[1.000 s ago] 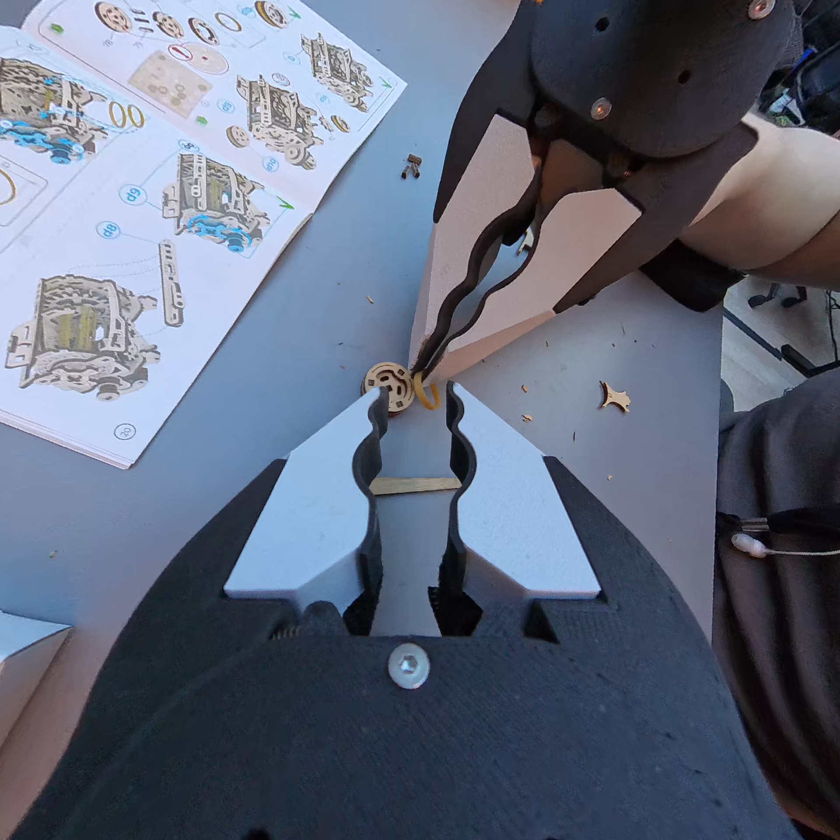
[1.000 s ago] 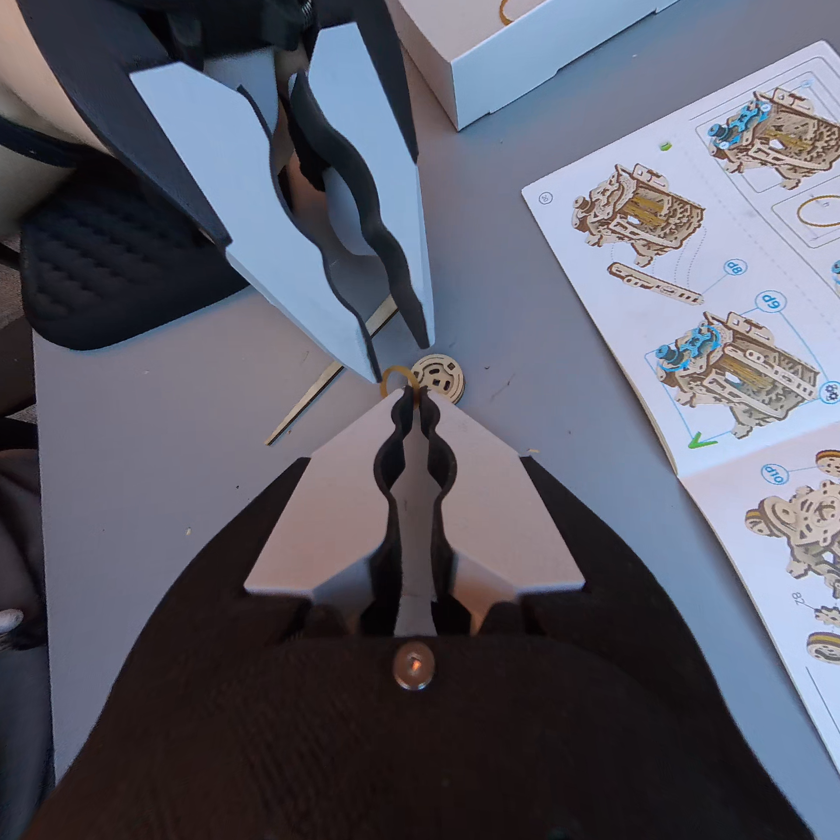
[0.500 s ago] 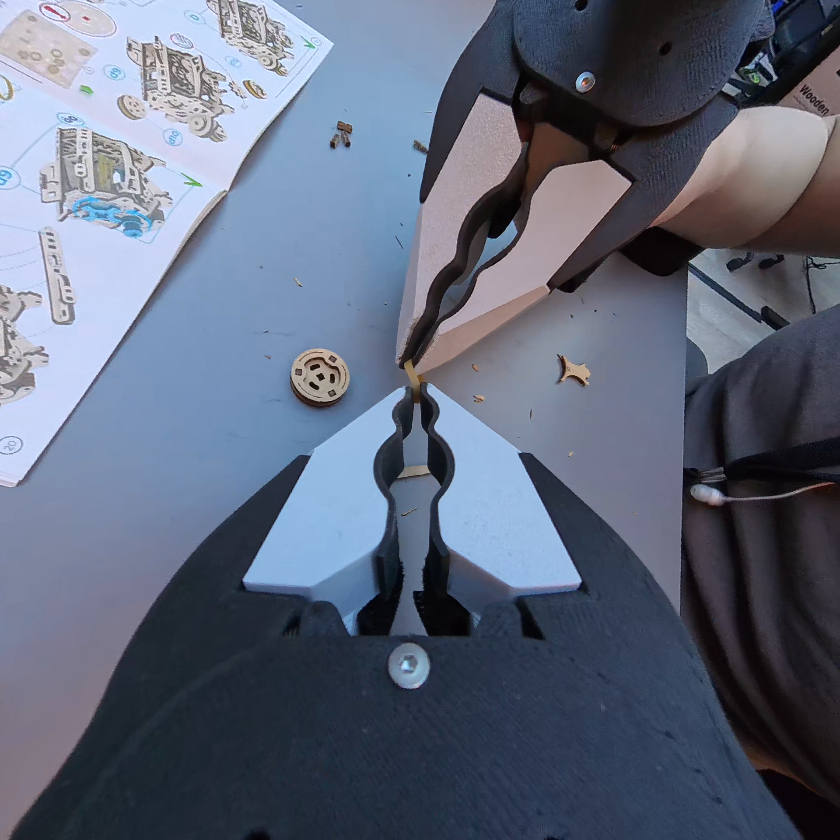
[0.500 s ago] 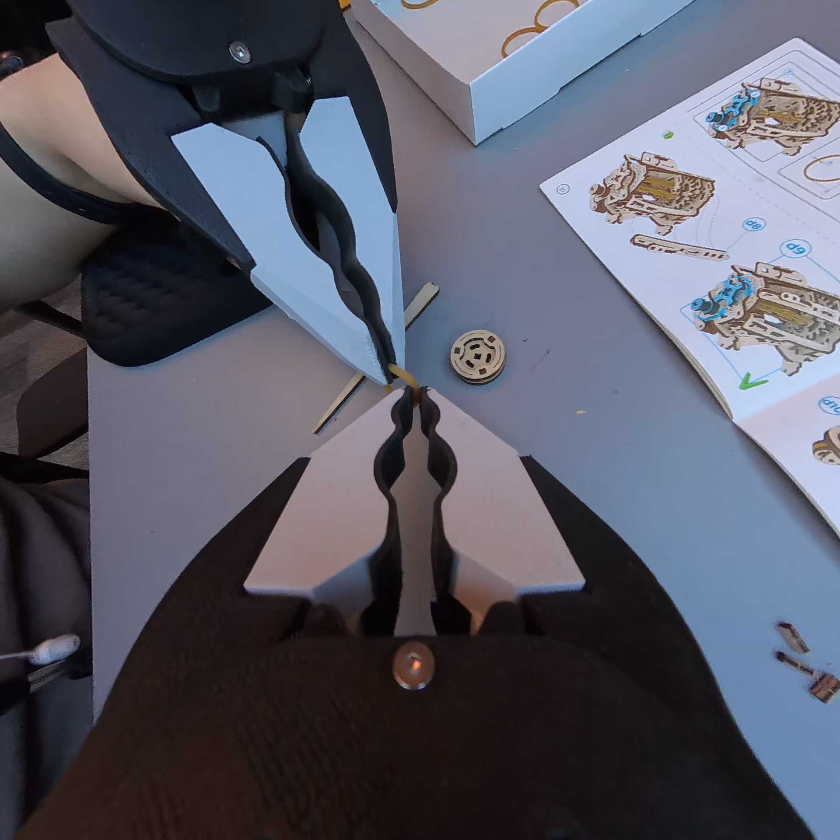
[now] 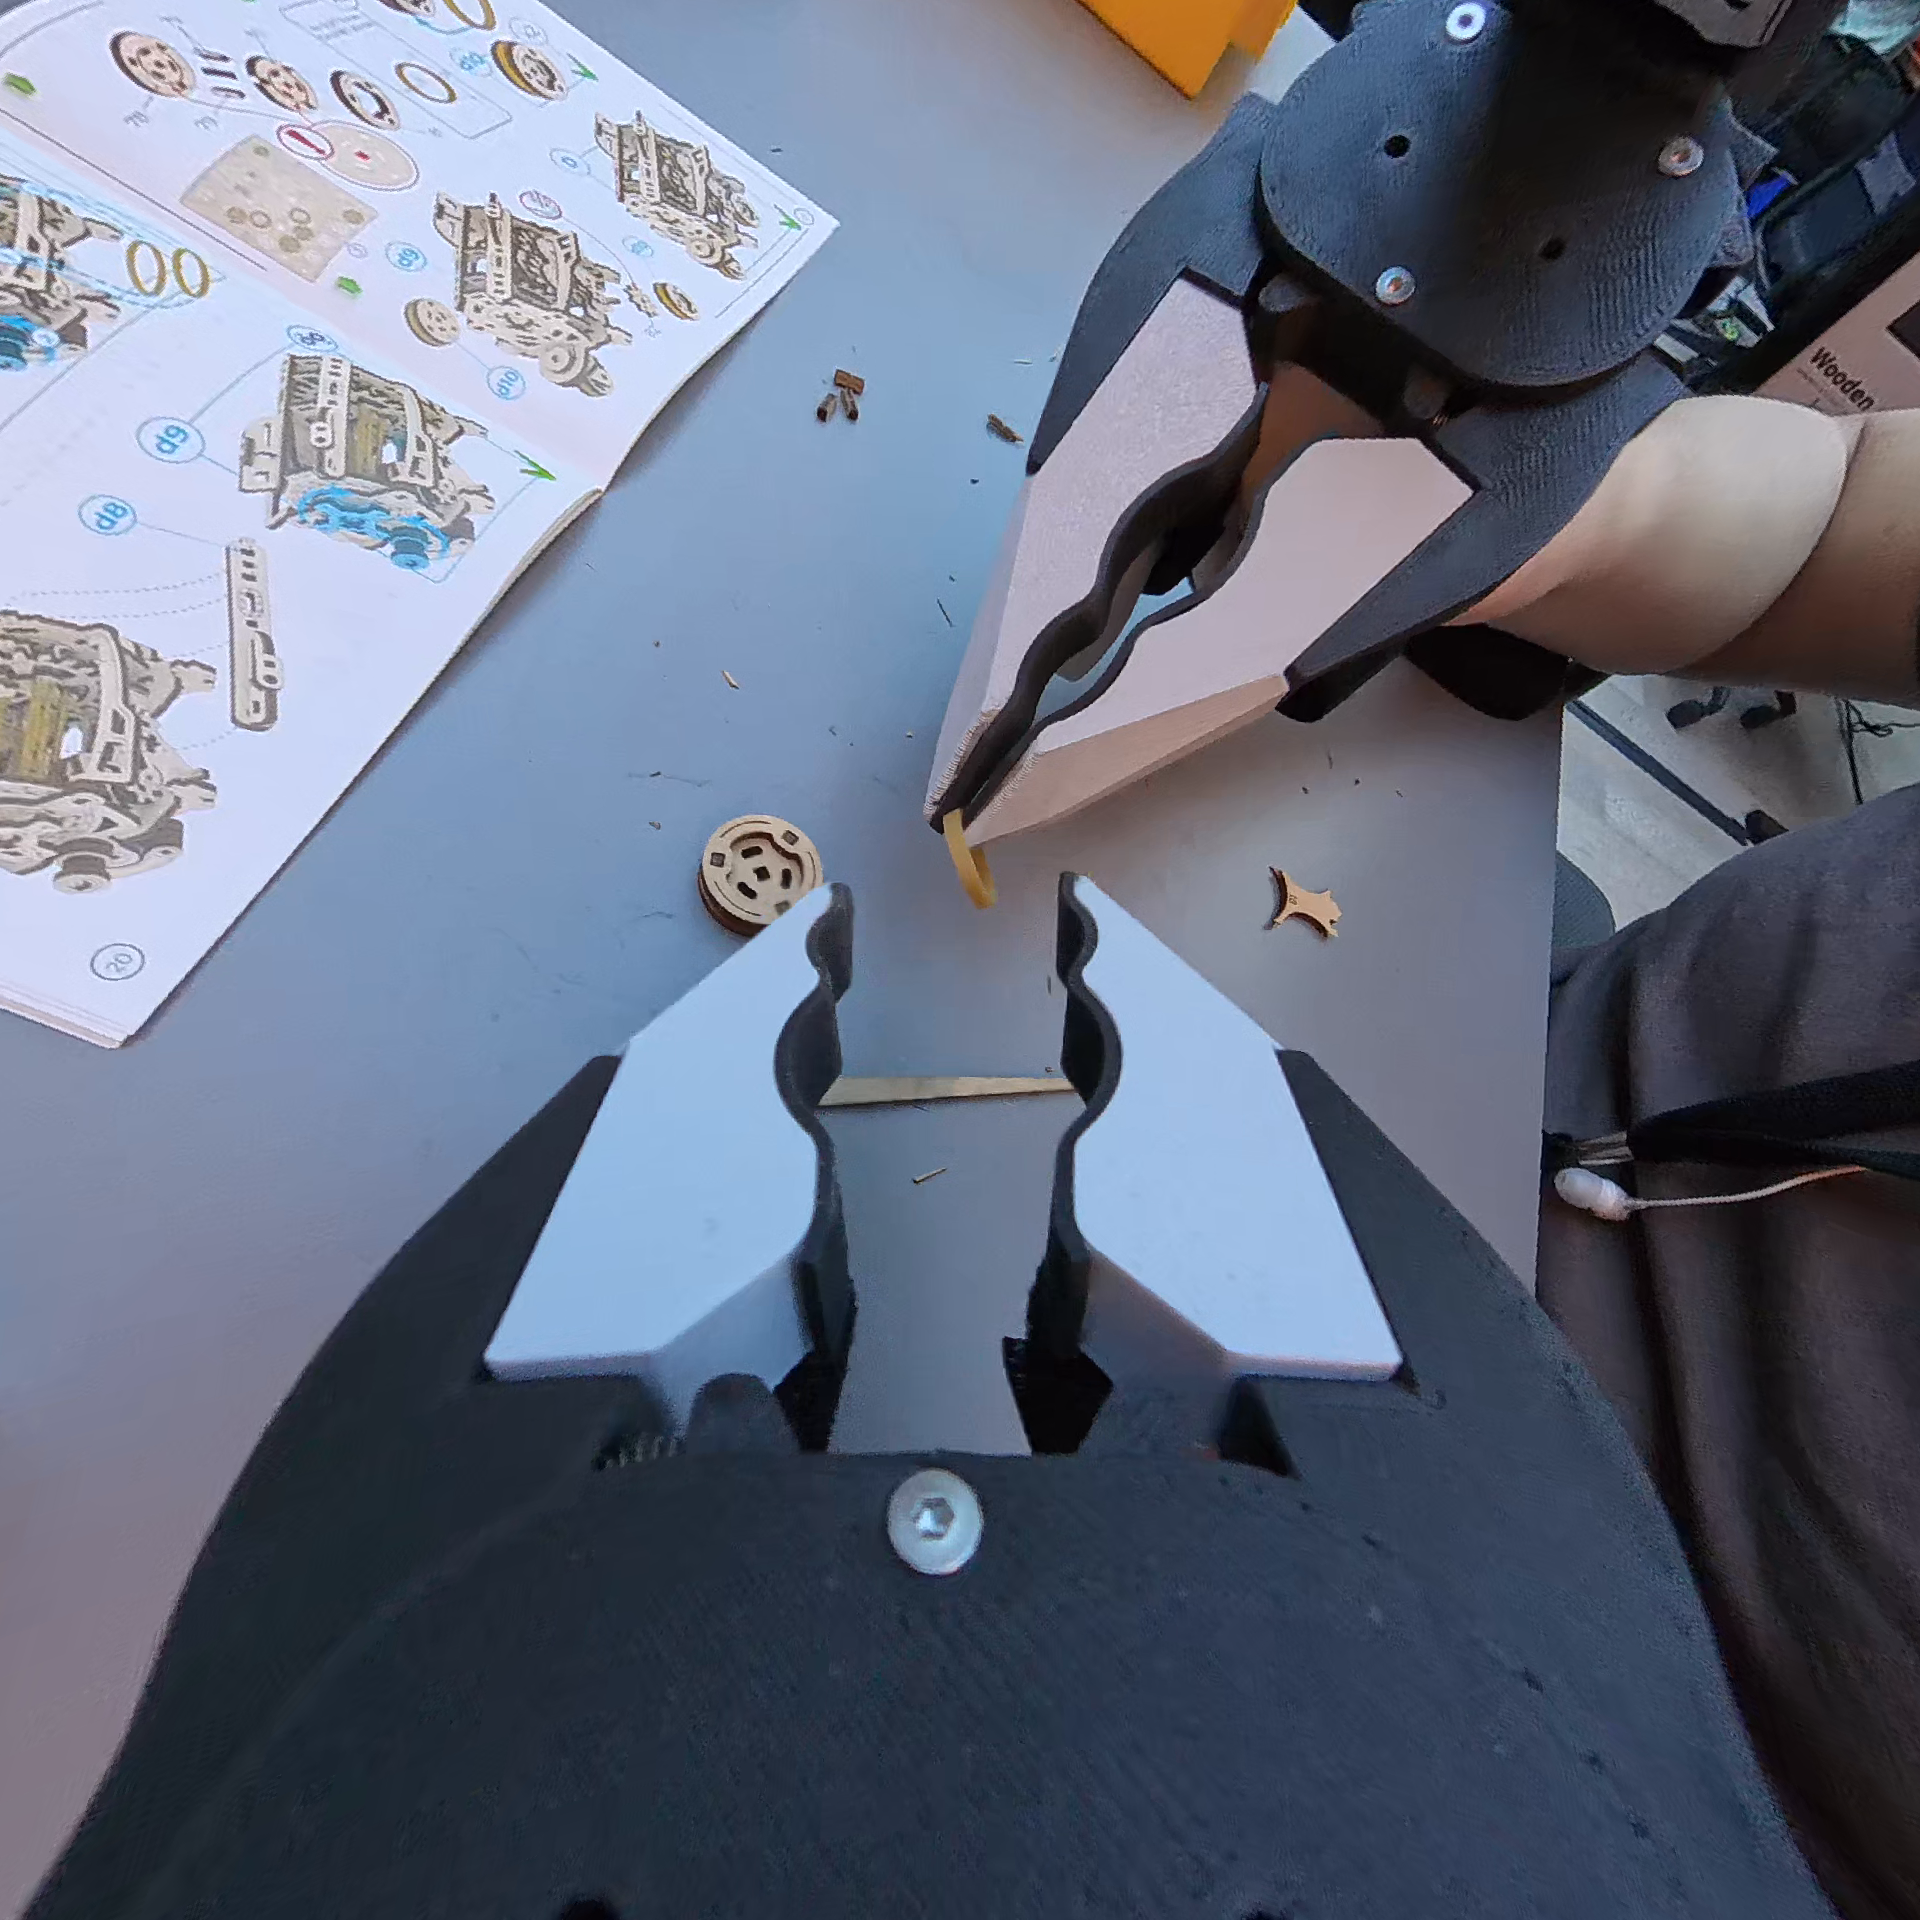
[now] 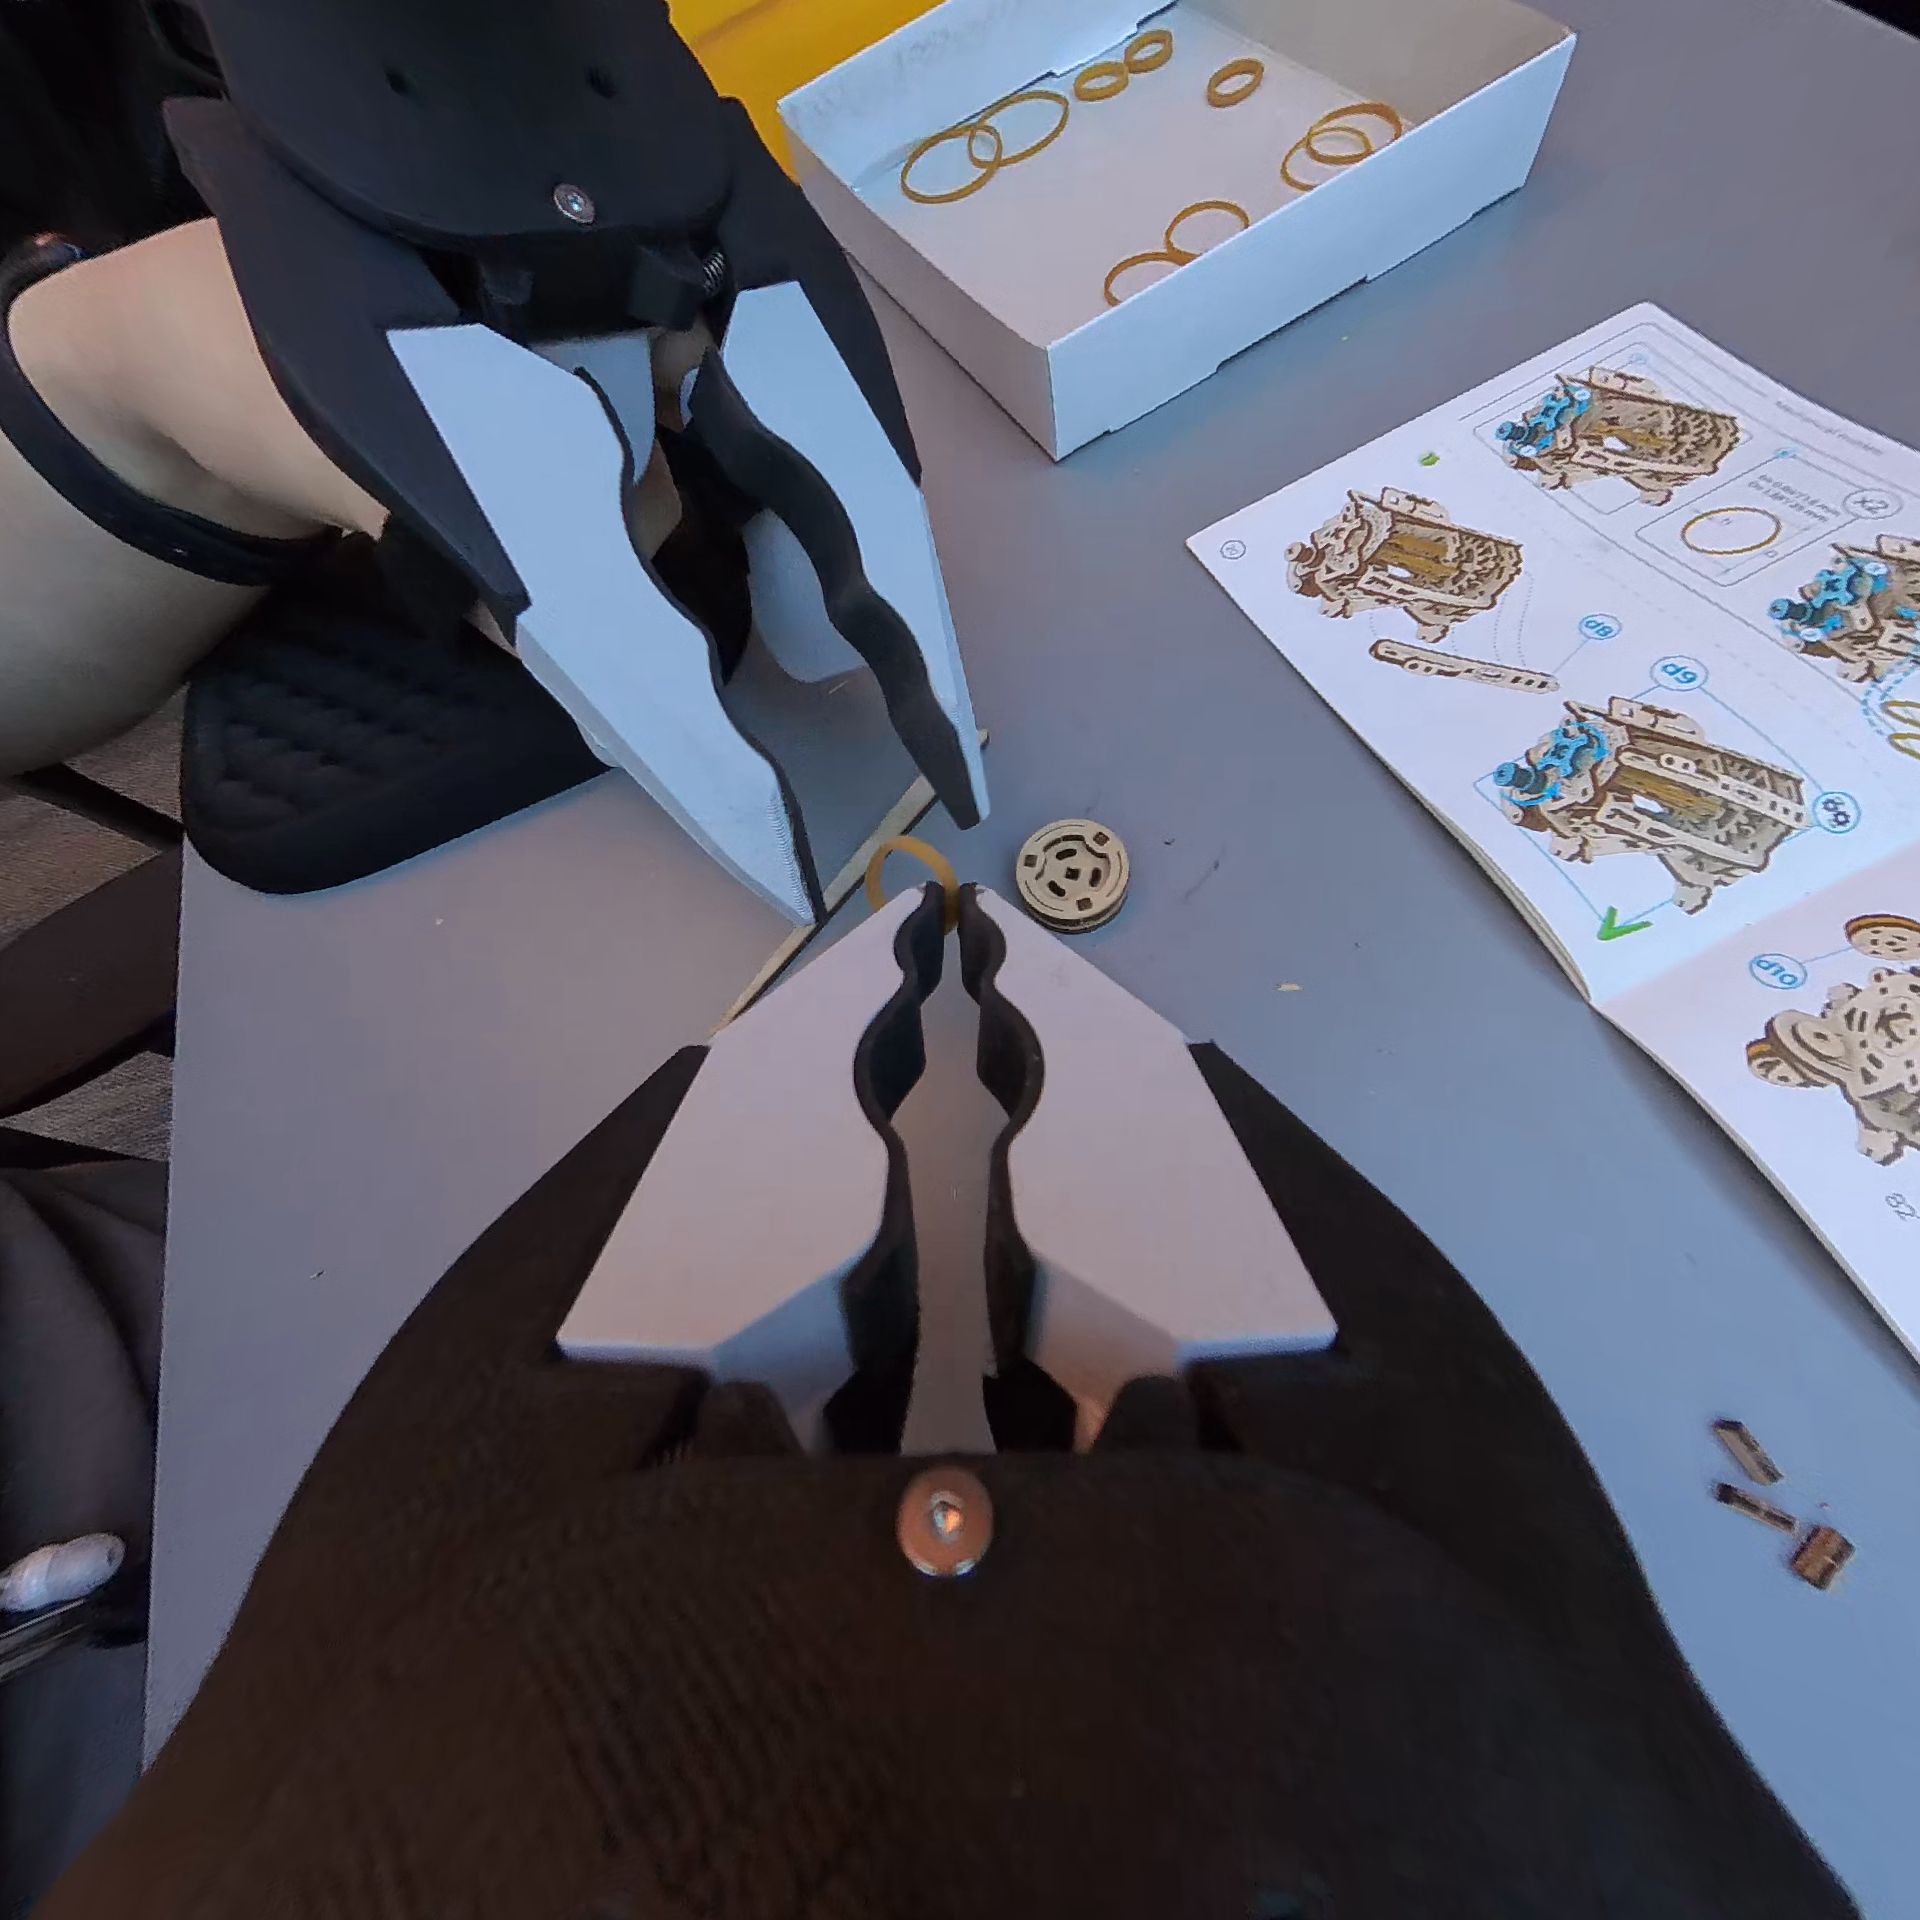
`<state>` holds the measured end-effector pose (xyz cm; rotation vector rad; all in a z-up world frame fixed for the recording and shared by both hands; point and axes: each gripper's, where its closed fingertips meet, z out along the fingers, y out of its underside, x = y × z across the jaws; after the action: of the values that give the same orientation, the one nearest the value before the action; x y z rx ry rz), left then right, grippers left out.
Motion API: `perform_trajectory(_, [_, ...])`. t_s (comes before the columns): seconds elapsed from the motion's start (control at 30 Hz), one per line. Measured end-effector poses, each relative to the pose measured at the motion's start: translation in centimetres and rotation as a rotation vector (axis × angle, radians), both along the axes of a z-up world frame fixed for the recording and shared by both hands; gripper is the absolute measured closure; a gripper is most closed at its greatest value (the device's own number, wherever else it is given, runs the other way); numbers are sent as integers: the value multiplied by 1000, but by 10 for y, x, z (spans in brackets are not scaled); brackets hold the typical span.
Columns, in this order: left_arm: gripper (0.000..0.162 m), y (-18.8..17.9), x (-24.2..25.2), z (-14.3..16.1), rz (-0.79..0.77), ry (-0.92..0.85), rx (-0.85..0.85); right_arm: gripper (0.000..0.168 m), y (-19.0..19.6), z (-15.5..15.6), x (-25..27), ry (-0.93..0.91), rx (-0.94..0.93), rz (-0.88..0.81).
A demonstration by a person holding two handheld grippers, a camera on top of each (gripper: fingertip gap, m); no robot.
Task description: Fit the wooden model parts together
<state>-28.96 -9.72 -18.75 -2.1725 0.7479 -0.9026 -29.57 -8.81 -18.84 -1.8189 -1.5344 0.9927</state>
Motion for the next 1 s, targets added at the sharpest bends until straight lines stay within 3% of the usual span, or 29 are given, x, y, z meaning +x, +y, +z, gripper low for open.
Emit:
perform_trajectory(0.43, [162,-2,9,-8,-69,17,-38,168,1,5,1,28,49,11])
perform_trajectory(0.63, [162,5,4,-9,-46,30,-49,168,10,-1,3,5,58,-8])
perform_trajectory(0.73, [143,15,-11,-8,5,68,-10,168,22,-3,6,-8,82,-39])
perform_trajectory(1.0, [134,30,-18,-7,62,17,-60,168,28,-12,-4,-63,149,-23])
